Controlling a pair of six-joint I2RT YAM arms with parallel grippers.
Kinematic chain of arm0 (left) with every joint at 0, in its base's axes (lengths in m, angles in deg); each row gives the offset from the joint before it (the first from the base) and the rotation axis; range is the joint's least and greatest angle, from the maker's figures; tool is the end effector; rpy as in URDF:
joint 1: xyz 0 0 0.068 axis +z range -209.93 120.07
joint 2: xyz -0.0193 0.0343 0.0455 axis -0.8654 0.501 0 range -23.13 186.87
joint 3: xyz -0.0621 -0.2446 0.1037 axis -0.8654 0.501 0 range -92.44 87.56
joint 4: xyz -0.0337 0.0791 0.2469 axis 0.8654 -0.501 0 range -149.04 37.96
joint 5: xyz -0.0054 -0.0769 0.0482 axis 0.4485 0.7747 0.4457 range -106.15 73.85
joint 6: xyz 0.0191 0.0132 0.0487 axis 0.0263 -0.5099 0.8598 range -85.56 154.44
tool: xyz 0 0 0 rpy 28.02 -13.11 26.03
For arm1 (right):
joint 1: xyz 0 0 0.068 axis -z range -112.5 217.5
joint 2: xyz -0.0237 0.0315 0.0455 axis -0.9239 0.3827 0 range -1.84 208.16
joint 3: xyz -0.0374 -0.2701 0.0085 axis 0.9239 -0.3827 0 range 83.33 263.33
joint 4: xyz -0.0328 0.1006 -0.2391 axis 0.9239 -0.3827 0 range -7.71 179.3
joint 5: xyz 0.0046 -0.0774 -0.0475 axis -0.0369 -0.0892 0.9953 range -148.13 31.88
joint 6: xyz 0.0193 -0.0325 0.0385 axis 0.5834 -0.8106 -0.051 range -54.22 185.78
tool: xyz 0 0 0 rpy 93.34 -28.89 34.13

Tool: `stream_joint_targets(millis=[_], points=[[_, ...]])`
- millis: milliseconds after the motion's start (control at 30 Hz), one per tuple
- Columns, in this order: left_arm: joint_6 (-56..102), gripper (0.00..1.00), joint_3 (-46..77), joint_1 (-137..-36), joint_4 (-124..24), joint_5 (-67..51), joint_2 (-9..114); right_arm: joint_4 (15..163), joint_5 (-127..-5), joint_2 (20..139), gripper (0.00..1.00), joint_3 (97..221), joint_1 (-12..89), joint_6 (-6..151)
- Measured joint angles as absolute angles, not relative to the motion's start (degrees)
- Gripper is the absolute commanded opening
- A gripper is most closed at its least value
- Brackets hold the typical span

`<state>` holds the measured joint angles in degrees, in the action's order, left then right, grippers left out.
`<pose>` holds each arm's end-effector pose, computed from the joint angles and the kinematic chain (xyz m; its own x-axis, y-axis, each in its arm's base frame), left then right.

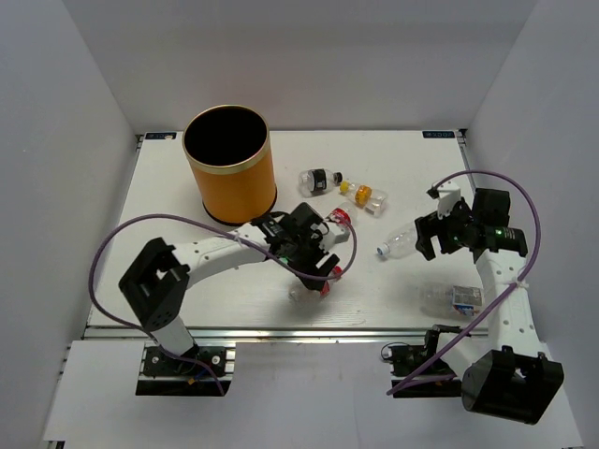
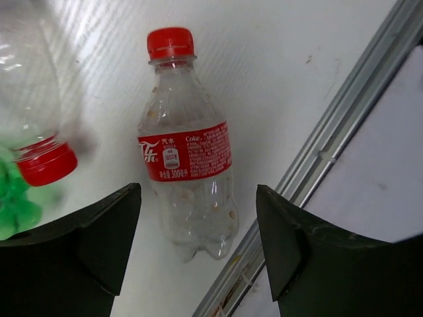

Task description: Put the plastic bottles in the bin

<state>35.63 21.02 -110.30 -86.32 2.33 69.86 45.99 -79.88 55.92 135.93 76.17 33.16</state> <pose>0.2035 -0.2633 0.2278 -0.5391 0.6817 -0.4946 0.8407 0.4715 -0.2664 0.1994 -0.0170 0.2943 -0.5678 -0.4199 -0.7081 -0.4856 0.8654 -0.1238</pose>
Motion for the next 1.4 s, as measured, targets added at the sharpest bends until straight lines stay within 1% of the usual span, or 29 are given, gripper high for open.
stream_joint_targets(millis=[33,133,300,367,433,467,533,567,633,700,767,800,867,967,1100,1200,1233,1300,1333,1400], points=[[35.5,0.83,20.8,-111.1,-86.4,1.3,71.3,46.0,-79.2,56.0,0.90,135.9,76.3,33.6],[35.2,0.84,20.0,-113.4,-86.9,-1.6,74.9,46.2,-77.3,56.8,0.90,135.9,76.8,34.6],[34.4,0.83,18.9,-115.9,-88.0,-6.0,77.9,46.4,-75.3,60.2,0.90,136.1,77.7,36.6],[34.0,0.76,18.9,-116.7,-88.1,-7.6,78.7,46.7,-74.7,62.2,0.90,136.7,78.0,37.5],[33.5,0.67,18.9,-117.4,-88.2,-8.8,79.1,47.1,-74.5,64.7,0.90,137.8,78.3,38.5],[33.3,0.59,18.9,-117.6,-88.1,-9.3,79.1,47.5,-74.5,66.0,0.90,138.6,78.5,38.8],[32.9,0.47,18.9,-118.1,-87.8,-10.0,79.1,47.8,-75.0,68.1,0.90,140.3,78.8,39.5],[33.0,0.39,18.9,-118.2,-87.8,-10.2,79.1,47.7,-75.3,69.5,0.90,141.8,78.9,40.0],[32.9,0.32,18.9,-118.5,-87.8,-10.7,79.2,47.7,-76.6,72.9,0.90,145.3,79.1,40.9],[32.8,0.22,18.9,-118.6,-87.9,-11.0,79.2,47.1,-78.0,76.8,0.90,149.5,79.3,41.9],[32.6,0.19,18.1,-118.6,-88.9,-11.3,79.3,47.0,-80.3,80.2,0.90,153.2,79.4,42.1],[32.5,0.19,17.2,-118.7,-90.3,-11.8,79.3,46.5,-81.7,81.5,0.89,154.7,79.4,41.1],[32.2,0.19,12.8,-118.7,-94.0,-12.5,79.5,45.0,-85.7,82.6,0.89,156.1,79.4,34.6],[32.0,0.16,2.8,-118.2,-96.9,-13.8,79.1,40.2,-89.8,82.1,0.89,156.1,79.5,16.3],[32.1,0.14,-18.0,-115.9,-102.0,-17.6,80.4,36.5,-90.0,79.5,0.89,152.3,79.5,-10.9],[31.5,0.14,-35.2,-112.0,-104.3,-20.2,83.9,34.1,-89.9,81.0,0.87,152.5,79.7,-25.4],[31.0,0.14,-39.2,-110.1,-104.4,-20.7,84.9,32.9,-90.0,82.4,0.87,153.6,79.7,-29.1],[29.7,0.14,-43.2,-106.3,-104.5,-21.7,85.9,32.0,-90.2,86.0,0.85,156.7,79.8,-33.9],[28.6,0.16,-44.0,-103.5,-104.6,-21.8,86.3,31.6,-90.3,88.1,0.85,158.6,79.8,-35.8],[26.3,0.16,-44.3,-98.4,-104.8,-22.4,87.5,31.9,-90.6,91.5,0.85,161.4,79.8,-38.5]])
